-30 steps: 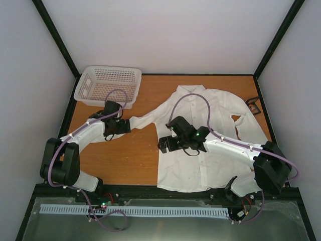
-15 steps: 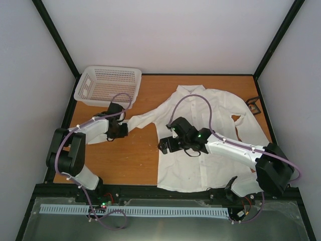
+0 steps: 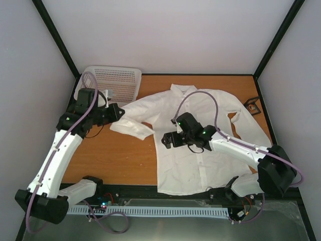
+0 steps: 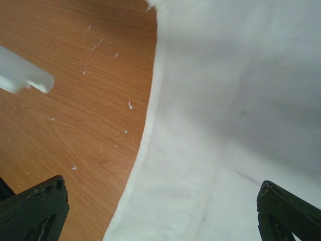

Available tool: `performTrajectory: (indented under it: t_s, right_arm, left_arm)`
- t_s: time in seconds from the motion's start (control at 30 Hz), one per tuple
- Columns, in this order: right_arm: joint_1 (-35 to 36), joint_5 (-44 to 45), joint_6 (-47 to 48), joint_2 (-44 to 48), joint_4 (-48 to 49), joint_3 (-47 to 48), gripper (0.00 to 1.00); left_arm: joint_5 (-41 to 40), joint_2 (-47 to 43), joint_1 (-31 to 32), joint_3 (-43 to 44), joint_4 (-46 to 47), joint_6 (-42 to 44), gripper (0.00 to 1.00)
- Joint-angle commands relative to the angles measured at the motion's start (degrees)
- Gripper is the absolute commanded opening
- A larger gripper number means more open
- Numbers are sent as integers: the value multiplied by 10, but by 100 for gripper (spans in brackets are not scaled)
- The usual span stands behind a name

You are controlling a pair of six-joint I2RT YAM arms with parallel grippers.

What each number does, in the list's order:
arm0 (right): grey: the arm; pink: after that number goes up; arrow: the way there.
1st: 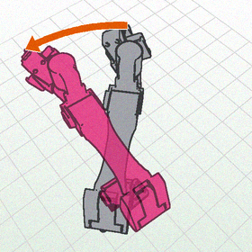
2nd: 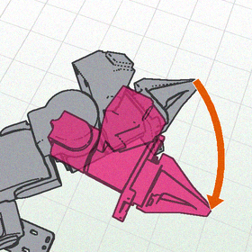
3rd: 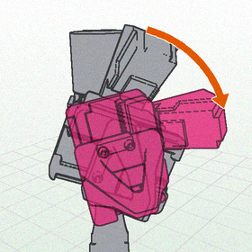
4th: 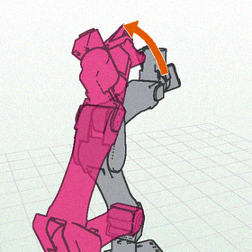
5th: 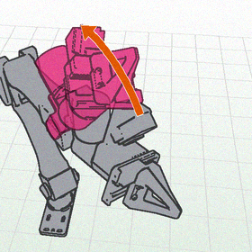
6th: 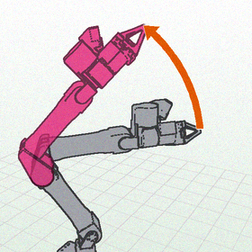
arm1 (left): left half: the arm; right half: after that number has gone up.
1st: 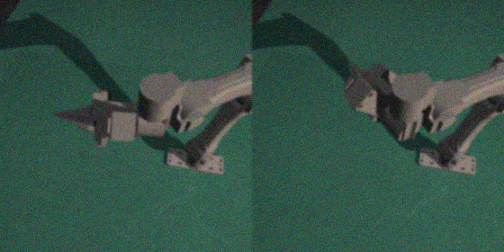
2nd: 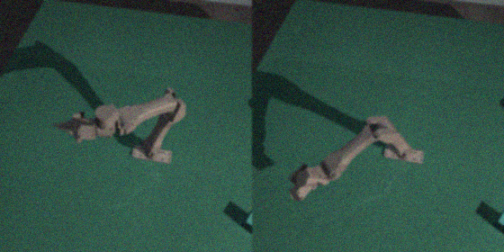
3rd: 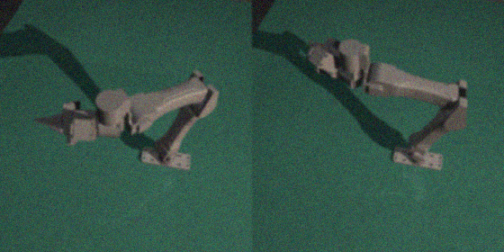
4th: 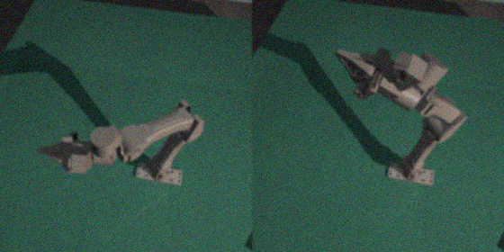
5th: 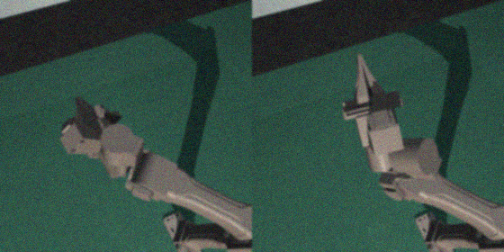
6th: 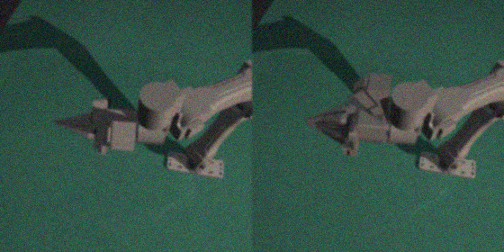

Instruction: Pin the brooch onto the clothing

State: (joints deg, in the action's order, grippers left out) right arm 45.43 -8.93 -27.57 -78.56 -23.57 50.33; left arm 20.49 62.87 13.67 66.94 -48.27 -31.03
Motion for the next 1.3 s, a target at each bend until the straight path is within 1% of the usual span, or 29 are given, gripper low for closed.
performTrajectory:
  t_s: [0.0, 0.07, 0.13, 0.2, 0.3, 0.37, 0.43, 0.5, 0.6, 0.7, 0.77, 0.8, 0.87, 0.93, 1.03, 1.07, 1.1, 1.13, 1.17, 1.2, 1.27]
  right_arm:
    - [-9, -8, 12, 26, 5, 7, 100]
    - [-10, -11, 9, 28, 5, 7, 100]
    - [-10, -16, 4, 30, 6, 4, 100]
    - [-10, -29, 2, 28, 24, -5, 100]
    - [-9, -70, 5, 3, 62, -5, 100]
    - [-6, -101, 5, -30, 96, -2, 100]
    - [6, -131, 14, -66, 134, 9, 100]
    - [27, -137, 34, -113, 152, 46, 100]
    - [48, -131, 70, -190, 167, 97, 100]
    - [49, -155, 96, -262, 160, 160, 100]
    - [54, -176, 92, -298, 170, 187, 99]
    - [56, -184, 85, -311, 183, 193, 97]
    - [64, -201, 80, -342, 190, 204, 87]
    - [73, -202, 67, -356, 209, 199, 81]
    - [89, -208, 52, -380, 230, 211, 66]
    - [96, -207, 51, -389, 228, 222, 59]
    - [101, -206, 50, -397, 222, 234, 48]
    - [105, -209, 48, -401, 213, 249, 30]
    - [109, -209, 46, -401, 204, 260, 7]
    - [116, -201, 42, -397, 195, 272, 3]
    - [128, -194, 37, -388, 180, 299, 3]
  left_arm:
    - [-49, 20, -6, 22, -76, -37, 1]
    - [-97, 56, -22, -2, -69, -29, 1]
    - [-61, 86, -57, -31, -36, 2, 1]
    - [-18, 98, -74, -57, 11, 24, 1]
    - [-22, 116, -77, -88, 38, 28, 1]
    - [-63, 122, -82, -106, 48, 25, 1]
    - [-70, 120, -92, -124, 75, 30, 1]
    - [-88, 119, -94, -130, 90, 30, 1]
    - [-79, 122, -94, -129, 96, 35, 1]
    - [-78, 115, -94, -131, 98, 36, 1]
    - [-74, 111, -94, -129, 98, 38, 1]
    - [-75, 111, -94, -126, 96, 40, 1]
    - [-79, 109, -94, -123, 94, 44, 1]
    - [-81, 106, -94, -121, 92, 47, 1]
    - [-80, 99, -94, -124, 98, 46, 2]
    - [-80, 98, -94, -124, 99, 45, 4]
    - [-81, 98, -94, -120, 99, 42, 7]
    - [-83, 95, -94, -116, 98, 40, 14]
    - [-92, 91, -94, -110, 96, 38, 28]
    - [-107, 83, -93, -102, 90, 33, 39]
    - [-145, 55, -94, -76, 76, 28, 62]
